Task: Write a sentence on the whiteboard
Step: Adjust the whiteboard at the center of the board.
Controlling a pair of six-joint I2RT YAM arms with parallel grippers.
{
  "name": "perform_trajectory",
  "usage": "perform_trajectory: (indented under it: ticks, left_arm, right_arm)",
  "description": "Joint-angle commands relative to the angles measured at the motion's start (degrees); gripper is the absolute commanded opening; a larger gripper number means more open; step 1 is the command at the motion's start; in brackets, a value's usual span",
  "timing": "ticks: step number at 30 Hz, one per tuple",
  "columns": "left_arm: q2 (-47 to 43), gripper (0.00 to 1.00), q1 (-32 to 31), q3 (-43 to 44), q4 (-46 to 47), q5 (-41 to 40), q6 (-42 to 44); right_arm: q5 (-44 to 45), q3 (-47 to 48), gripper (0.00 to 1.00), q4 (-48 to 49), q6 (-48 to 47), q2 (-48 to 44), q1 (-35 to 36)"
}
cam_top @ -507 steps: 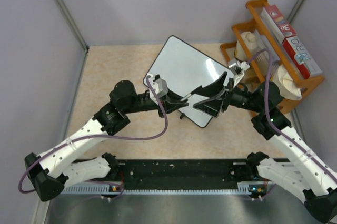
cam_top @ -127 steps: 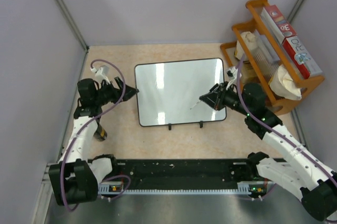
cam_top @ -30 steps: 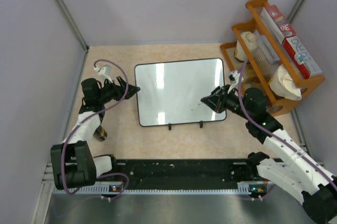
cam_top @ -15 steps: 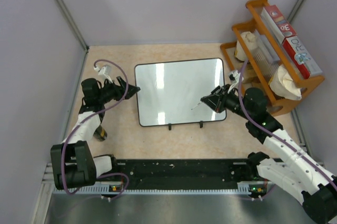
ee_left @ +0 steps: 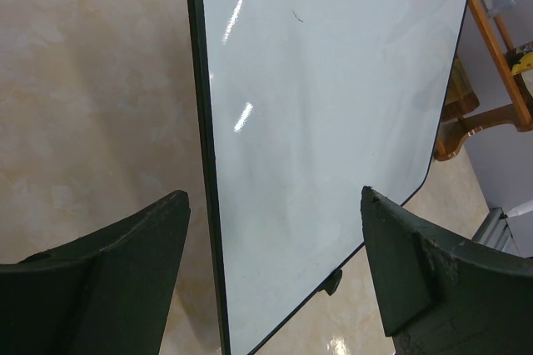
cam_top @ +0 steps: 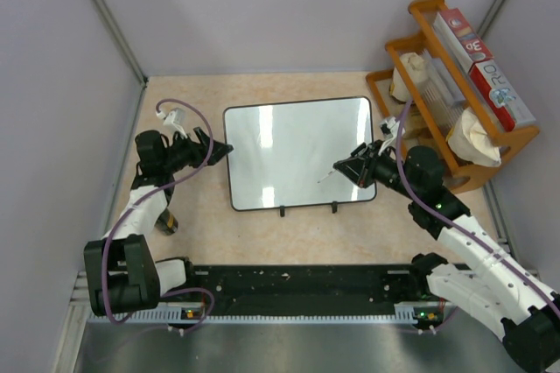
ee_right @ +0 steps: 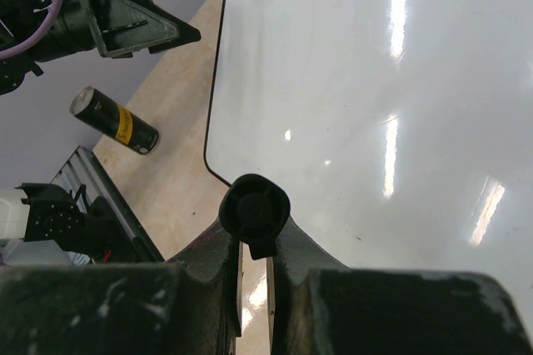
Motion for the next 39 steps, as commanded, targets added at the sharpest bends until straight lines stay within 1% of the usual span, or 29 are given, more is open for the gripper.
perform_trajectory:
  ticks: [1, 13, 23, 24, 30, 33, 34, 36, 39]
  left_arm:
    - [-0.81, 0.87, 0.25, -0.28, 1.49, -0.29, 0.49]
    - [-0.29, 0.87, 0.34, 0.16, 0.78, -0.91, 0.58]
    - [3.92, 0.86, 0.34, 2.70, 1.39, -0.90, -0.30]
    - [4.63, 0.86, 0.25, 2.79, 2.79, -1.25, -0.65]
    - [11.83, 0.85, 0.34, 4.20, 13.15, 3.13, -4.60]
    - [16.23, 0.85, 0.25, 5.95, 17.56, 6.03, -5.84]
    - [18.76, 0.84, 0.25, 7.87, 18.70, 7.34, -5.58]
    - [21.50, 0.83, 0.34, 9.90, 19.58, 10.16, -5.83]
    - [25.63, 0.81, 0.25, 11.84, 27.04, 14.20, -8.99]
  right_arm:
    - [-0.74, -0.30, 0.00, 2.54, 0.35, -0.05, -0.43]
    - [-0.74, -0.65, 0.00, 2.54, 0.26, -0.41, -0.43]
    - [-0.65, -0.57, 0.00, 2.46, 0.26, 0.03, -0.43]
    - [-0.65, -0.74, 0.00, 2.72, 0.26, 0.21, -0.35]
    - [-1.00, -0.74, 0.00, 3.07, 0.35, 1.09, -0.43]
    - [-0.74, -0.48, 0.00, 2.89, 0.26, 1.00, -0.43]
    - [-0.65, -0.39, 0.00, 2.72, 0.26, 1.09, -0.52]
    - [-0.47, -0.13, 0.00, 2.63, 0.17, 1.09, -0.43]
    - [-0.30, 0.13, 0.00, 2.45, 0.17, 1.44, -0.43]
